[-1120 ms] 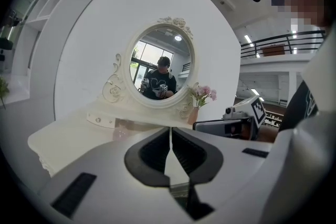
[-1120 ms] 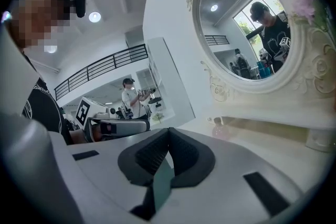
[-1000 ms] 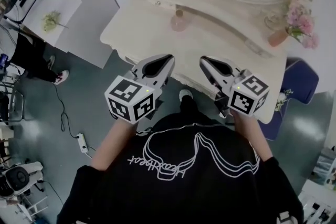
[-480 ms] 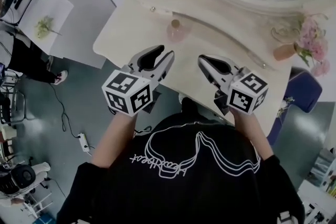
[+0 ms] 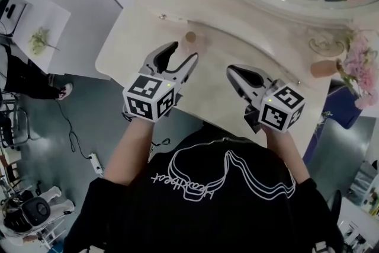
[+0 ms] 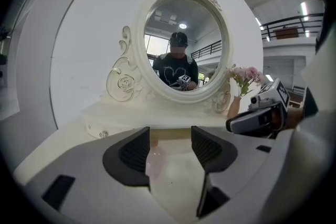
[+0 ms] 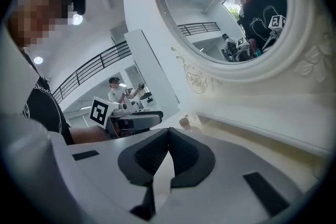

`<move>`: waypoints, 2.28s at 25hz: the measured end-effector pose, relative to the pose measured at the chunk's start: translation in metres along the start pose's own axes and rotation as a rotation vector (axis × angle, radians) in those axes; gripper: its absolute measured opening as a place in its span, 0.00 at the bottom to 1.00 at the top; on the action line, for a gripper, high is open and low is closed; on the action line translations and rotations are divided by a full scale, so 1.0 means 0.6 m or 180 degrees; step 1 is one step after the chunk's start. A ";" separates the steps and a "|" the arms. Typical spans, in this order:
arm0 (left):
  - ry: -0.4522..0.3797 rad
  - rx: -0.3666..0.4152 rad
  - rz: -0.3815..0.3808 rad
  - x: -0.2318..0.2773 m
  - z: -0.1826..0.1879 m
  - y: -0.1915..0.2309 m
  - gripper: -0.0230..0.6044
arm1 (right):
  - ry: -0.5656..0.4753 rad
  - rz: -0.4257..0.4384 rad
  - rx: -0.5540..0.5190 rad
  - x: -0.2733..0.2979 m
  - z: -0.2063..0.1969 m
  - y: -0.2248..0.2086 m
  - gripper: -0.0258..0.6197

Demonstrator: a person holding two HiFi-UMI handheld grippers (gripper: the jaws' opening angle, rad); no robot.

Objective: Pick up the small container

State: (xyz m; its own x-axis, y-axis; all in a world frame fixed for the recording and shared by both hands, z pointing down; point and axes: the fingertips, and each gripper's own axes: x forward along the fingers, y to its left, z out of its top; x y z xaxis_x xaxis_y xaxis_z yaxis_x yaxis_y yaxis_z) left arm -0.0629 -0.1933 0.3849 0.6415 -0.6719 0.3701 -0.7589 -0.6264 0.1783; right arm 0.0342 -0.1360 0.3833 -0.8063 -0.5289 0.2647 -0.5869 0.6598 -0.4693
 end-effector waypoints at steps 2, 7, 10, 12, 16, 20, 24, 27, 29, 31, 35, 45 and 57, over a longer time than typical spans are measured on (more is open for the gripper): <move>0.0063 0.0072 0.0016 0.020 -0.010 0.009 0.43 | 0.0035 -0.0030 0.0033 0.002 -0.007 -0.012 0.05; 0.0200 0.0120 0.0036 0.067 -0.034 0.030 0.44 | 0.0091 -0.0114 0.0099 0.002 -0.016 -0.043 0.05; 0.0262 0.0097 0.0085 0.088 -0.047 0.045 0.44 | 0.0116 -0.0152 0.0102 0.001 -0.019 -0.060 0.05; 0.0295 0.0089 0.0110 0.100 -0.055 0.052 0.44 | 0.0144 -0.0165 0.0106 -0.001 -0.024 -0.067 0.05; 0.0319 0.0128 0.0176 0.117 -0.066 0.064 0.42 | 0.0204 -0.0205 0.0132 0.001 -0.033 -0.078 0.05; 0.0325 0.0133 0.0232 0.126 -0.074 0.077 0.39 | 0.0271 -0.0222 0.0115 0.003 -0.041 -0.085 0.05; 0.0318 0.0154 0.0215 0.131 -0.079 0.080 0.35 | 0.0300 -0.0185 0.0147 0.005 -0.050 -0.086 0.05; 0.0334 0.0194 0.0194 0.136 -0.080 0.076 0.30 | 0.0309 -0.0178 0.0169 0.006 -0.054 -0.089 0.05; 0.0336 0.0237 0.0207 0.137 -0.081 0.075 0.27 | 0.0325 -0.0182 0.0177 0.006 -0.056 -0.092 0.05; 0.0329 0.0261 0.0222 0.137 -0.081 0.075 0.27 | 0.0337 -0.0188 0.0184 0.004 -0.058 -0.095 0.05; 0.0332 0.0267 0.0264 0.138 -0.082 0.076 0.27 | 0.0336 -0.0174 0.0198 0.002 -0.060 -0.098 0.05; 0.0341 0.0207 0.0359 0.136 -0.082 0.078 0.26 | 0.0297 -0.0182 0.0211 -0.005 -0.057 -0.096 0.05; 0.0326 0.0141 0.0320 0.083 -0.048 0.044 0.26 | 0.0220 -0.0168 0.0151 -0.015 -0.047 -0.066 0.05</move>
State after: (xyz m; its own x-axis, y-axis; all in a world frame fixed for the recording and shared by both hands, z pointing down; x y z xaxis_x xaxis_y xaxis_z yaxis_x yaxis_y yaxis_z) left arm -0.0540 -0.2319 0.4345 0.5461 -0.6896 0.4756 -0.8115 -0.5764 0.0961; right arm 0.0628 -0.1425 0.4232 -0.7785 -0.5230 0.3470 -0.6258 0.6052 -0.4920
